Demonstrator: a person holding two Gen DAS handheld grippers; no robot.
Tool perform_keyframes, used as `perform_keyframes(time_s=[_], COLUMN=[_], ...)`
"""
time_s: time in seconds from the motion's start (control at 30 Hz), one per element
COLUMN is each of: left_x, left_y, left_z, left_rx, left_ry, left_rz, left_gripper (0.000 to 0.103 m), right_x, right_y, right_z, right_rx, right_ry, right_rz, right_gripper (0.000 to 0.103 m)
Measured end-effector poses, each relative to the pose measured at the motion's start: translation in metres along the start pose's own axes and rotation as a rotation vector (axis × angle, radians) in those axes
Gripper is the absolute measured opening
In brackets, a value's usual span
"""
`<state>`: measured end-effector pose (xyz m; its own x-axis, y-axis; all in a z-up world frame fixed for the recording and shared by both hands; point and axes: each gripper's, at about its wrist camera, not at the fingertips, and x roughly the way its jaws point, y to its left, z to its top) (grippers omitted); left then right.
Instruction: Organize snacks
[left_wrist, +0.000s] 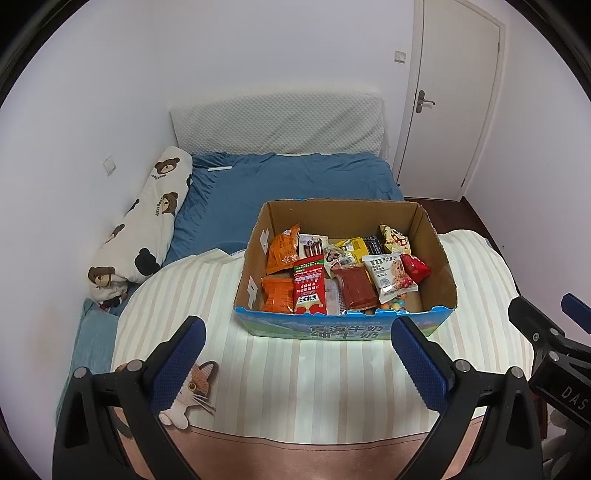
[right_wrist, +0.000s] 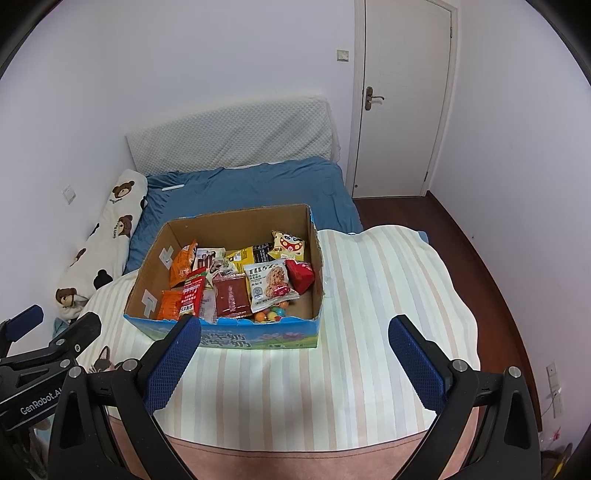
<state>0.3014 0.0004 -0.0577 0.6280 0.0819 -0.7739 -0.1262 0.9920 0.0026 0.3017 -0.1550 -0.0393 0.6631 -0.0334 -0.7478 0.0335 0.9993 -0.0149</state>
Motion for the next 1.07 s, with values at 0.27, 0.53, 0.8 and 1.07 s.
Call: perform_keyframes(time_s=[0.27, 0.53, 0.8, 1.07], left_x=[-0.0023, -0.0026, -0.0022, -0.0048], left_y=[-0.0018, -0.0015, -0.0021, -0.0022], left_z=[0.0017, 0.0004, 0.0008, 0.0005], left_rx=[0.004, 0.001, 0.003, 0.000], left_ry=[-0.009, -0.007, -0.009, -0.010], left_rz=[0.002, 0.003, 0.001, 0.002], left_gripper=[0.103, 0.103, 0.103, 0.103], right_x=[-0.0029, -0.0055, -0.0071, -0.0078], right_y=[-0.0004, -0.0003, -0.0011, -0.0019], right_z=[-0.0001, 0.0003, 0.0003, -0.0005], right_rx=[0.001, -0.002, -0.002, -0.001], right_ry=[-0.005, -0.009, -0.010, -0.012], right_rz=[-0.001, -0.003, -0.003, -0.007], right_gripper=[0.103, 0.103, 0.103, 0.103])
